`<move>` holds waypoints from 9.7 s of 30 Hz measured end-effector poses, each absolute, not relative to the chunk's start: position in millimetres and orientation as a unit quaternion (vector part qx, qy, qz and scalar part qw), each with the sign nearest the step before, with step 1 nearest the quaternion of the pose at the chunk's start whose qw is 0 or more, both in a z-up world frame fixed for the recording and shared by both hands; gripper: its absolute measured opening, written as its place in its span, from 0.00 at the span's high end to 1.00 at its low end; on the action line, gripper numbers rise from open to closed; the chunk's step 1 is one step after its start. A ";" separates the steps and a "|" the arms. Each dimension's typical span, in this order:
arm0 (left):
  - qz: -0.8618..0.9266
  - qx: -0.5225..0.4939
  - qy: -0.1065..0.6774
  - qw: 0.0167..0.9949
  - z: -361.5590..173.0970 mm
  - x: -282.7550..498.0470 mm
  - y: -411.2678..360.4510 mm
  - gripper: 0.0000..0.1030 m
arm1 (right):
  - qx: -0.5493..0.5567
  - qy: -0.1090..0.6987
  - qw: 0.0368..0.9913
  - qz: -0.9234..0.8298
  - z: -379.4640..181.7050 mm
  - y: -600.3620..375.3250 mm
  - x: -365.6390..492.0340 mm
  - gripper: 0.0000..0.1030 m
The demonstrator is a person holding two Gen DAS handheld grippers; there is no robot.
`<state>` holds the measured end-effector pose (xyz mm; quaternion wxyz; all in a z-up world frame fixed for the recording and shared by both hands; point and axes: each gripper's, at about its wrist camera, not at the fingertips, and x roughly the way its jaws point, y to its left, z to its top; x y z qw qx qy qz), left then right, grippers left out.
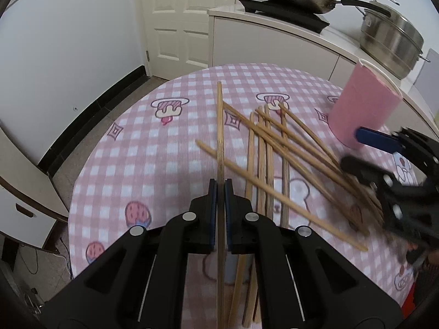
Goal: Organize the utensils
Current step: 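Close the left tool on one chopstick while the right tool lowers toward the pile, then close the right tool on a chopstick while the left tool holds its chopstick, then lift both held chopsticks upright and carry them over the pink cup, then open both tools to drop the chopsticks into the pink cup, then close the left tool on another chopstick while the right tool lowers to the pile, then close the right tool on a chopstick while the left tool lifts its chopstick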
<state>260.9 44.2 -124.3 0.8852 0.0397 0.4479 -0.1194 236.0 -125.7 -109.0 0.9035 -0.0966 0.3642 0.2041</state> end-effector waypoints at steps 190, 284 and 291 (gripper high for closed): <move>-0.229 -0.030 0.260 0.938 1.4 235.4 -48.6 0.39 | -0.016 0.258 0.955 0.144 22.1 -242.4 204.0 0.75; -0.108 -0.133 0.464 0.869 -117.1 285.7 100.3 0.95 | -0.089 0.449 0.855 0.242 -141.4 -71.8 299.9 0.86; -0.114 -0.133 0.463 0.869 -113.4 283.6 98.3 0.95 | -0.075 0.450 0.854 0.249 -137.5 -69.6 303.4 0.95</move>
